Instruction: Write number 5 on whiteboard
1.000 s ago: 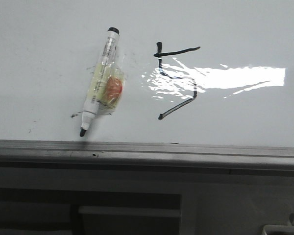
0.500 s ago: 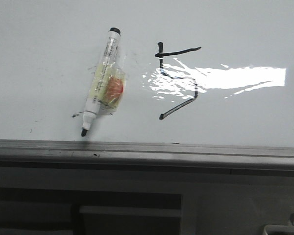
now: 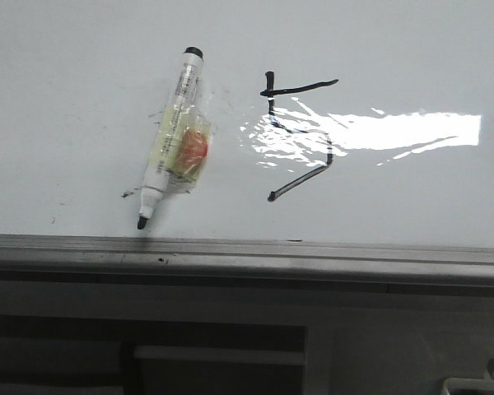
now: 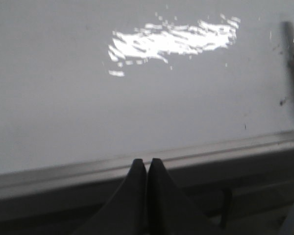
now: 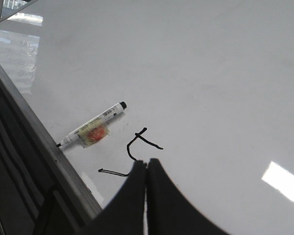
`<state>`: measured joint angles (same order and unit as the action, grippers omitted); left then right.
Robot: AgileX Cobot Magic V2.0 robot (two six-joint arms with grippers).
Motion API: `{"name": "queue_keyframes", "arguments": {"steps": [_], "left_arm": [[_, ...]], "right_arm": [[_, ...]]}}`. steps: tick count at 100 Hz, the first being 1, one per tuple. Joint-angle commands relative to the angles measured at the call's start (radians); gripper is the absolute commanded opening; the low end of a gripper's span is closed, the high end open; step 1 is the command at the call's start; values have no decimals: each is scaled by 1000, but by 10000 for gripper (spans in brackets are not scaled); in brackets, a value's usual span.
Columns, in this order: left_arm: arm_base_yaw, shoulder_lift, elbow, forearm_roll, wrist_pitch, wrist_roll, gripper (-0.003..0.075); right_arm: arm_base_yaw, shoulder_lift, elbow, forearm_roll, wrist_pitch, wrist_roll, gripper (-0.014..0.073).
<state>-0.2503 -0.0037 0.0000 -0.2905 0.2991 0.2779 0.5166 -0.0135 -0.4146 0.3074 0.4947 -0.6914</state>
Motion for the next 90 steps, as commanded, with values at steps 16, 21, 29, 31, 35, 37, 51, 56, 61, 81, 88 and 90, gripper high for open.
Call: {"name": "queue_keyframes", "arguments": {"steps": [16, 21, 29, 31, 35, 37, 51, 56, 61, 81, 88, 90], "left_arm": [[3, -26, 24, 0, -10, -56, -20], [3, -26, 24, 0, -10, -56, -20], [3, -26, 24, 0, -10, -56, -20], [3, -26, 24, 0, -10, -56, -20], [3, -26, 24, 0, -10, -56, -20], [3, -26, 24, 0, -10, -56, -20], [3, -26, 24, 0, -10, -56, -20], [3, -26, 24, 0, -10, -56, -20], [3, -26, 24, 0, -10, -56, -20], [3, -26, 24, 0, -10, -56, -20], [3, -26, 24, 0, -10, -56, -20], [3, -26, 24, 0, -10, -56, -20]], "right_arm": [[-5, 12, -23, 2, -80, 2, -50], [-5, 12, -23, 2, -80, 2, -50], [-5, 12, -23, 2, -80, 2, -50], [-5, 12, -23, 2, -80, 2, -50], [-5, 12, -23, 2, -80, 2, -50], [-5, 12, -23, 2, -80, 2, -50], [-5, 12, -23, 2, -80, 2, -50], [-5, 12, -23, 2, -80, 2, -50], [-5, 12, -23, 2, -80, 2, -50], [-5, 12, -23, 2, -80, 2, -50], [-5, 12, -10, -3, -78, 2, -50], [-5, 12, 0, -10, -81, 2, -50]]}}
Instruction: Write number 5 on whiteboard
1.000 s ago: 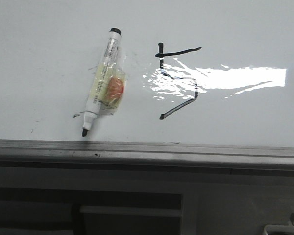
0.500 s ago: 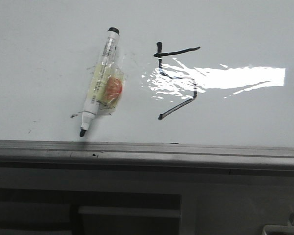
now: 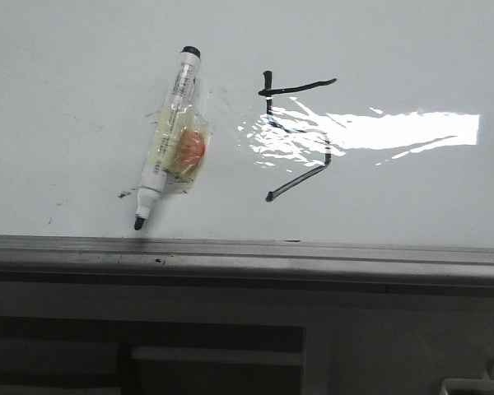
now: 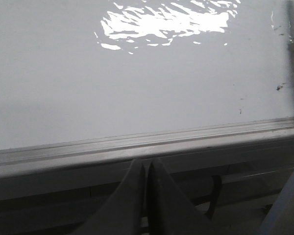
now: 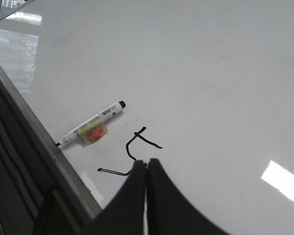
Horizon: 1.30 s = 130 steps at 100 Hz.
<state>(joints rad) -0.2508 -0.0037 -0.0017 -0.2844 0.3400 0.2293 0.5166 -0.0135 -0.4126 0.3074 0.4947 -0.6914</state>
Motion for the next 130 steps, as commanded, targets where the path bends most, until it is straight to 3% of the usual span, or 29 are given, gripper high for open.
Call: {"name": "queue_keyframes", "arguments": {"steps": [1, 10, 17, 29, 35, 45, 61, 130], "left_arm": [[3, -26, 25, -6, -51, -7, -20], [3, -26, 25, -6, -51, -7, -20], [3, -26, 25, -6, -51, -7, -20], [3, -26, 25, -6, -51, -7, -20], [3, -26, 25, -6, -51, -7, -20], [3, -26, 25, -6, -51, -7, -20], [3, -26, 25, -6, -51, -7, -20], [3, -26, 25, -6, -53, -7, -20]], "right_arm": [[-5, 12, 1, -17, -81, 2, -50], [-25, 10, 53, -25, -123, 68, -50], [-61, 10, 112, -58, -157, 248, -50], [-166, 8, 209, -391, -169, 606, -50], [-230, 6, 253, -445, -165, 718, -50], [-348, 6, 320, -447, -165, 727, -50], [-437, 4, 436, -447, -173, 727, -50], [-447, -14, 446, -447, -185, 725, -50]]}}
